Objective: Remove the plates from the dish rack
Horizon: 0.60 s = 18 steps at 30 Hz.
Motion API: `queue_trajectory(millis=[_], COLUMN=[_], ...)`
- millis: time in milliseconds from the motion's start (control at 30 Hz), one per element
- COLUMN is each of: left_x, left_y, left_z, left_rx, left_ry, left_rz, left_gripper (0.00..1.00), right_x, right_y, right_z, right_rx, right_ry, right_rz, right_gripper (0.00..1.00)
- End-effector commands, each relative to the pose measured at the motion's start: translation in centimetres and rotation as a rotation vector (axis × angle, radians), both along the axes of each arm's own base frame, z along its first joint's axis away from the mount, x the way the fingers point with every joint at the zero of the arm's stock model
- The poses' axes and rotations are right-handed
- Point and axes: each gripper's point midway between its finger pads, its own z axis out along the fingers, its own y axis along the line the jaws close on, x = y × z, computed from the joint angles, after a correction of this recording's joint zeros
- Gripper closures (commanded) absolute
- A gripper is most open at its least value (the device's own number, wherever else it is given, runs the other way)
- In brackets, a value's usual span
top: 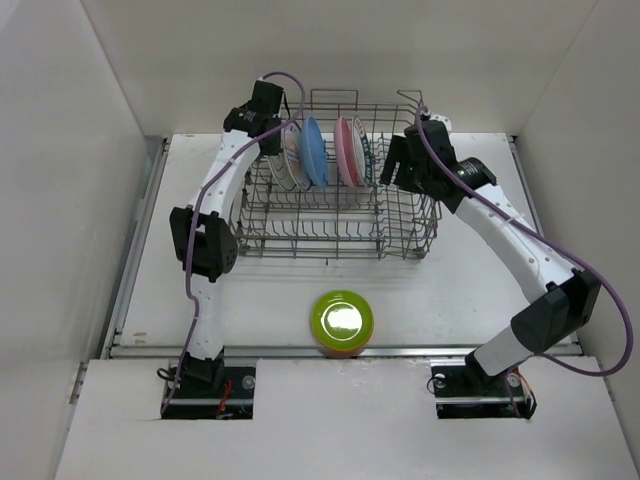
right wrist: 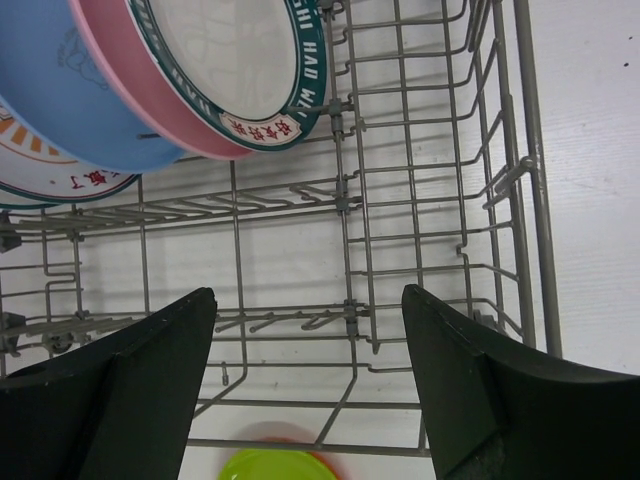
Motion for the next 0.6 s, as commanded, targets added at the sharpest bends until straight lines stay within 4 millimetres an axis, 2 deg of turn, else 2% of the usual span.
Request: queue_trajectory(millis=[0, 33, 167, 300, 400, 433, 533, 567], left_x=[-1.1, -1.2, -1.3, -2.1, -2.6, -3.2, -4.0, -3.9], left_y=[-0.4, -0.4, 0.0, -0.3, -0.1, -0.1, 1.2, 1.7], left_z=[1.6, 2.0, 6.4, 12.4, 15.2, 16.8, 18.6, 18.1], left_rx=[-0.024, -0.033, -0.054, -0.09, -0.089, -0.086, -0.063, -0.042], left_ry=[0.0, -0.009, -0.117, -0.255, -0.33, -0.368, -0.412, -0.404], left_rz=[-0.053, -0.046, -0.025, -0.043, -0.038, -0.04, 0.008, 0.031], left_gripper=[1.0, 1.0, 1.0, 1.0, 1.0, 1.0, 1.0, 1.0], right_x=[-0.8, -1.0, -1.3, -1.6, -1.8, -2.0, -2.5, -2.7], right_y=[-0.9, -0.9, -0.9, -0.8, -0.3, -0.4, -0.1, 0.2], right_z=[2.7, 2.5, 1.9, 3.1, 3.8, 3.7, 4.3, 4.3], right_rx=[0.013, 0.009, 0.005, 0.039, 0.04, 0.035, 0.027, 0.028], right_ry=[-0.069, -0.061, -0.04, -0.062, -0.075, -0.066, -0.081, -0.081], right_rz=[-0.012, -0.012, -0.003, -0.007, 0.003, 0.003, 0.006, 0.016], right_gripper=[0.19, 0.19, 0.19, 0.2, 0.2, 0.2, 0.2, 0.2])
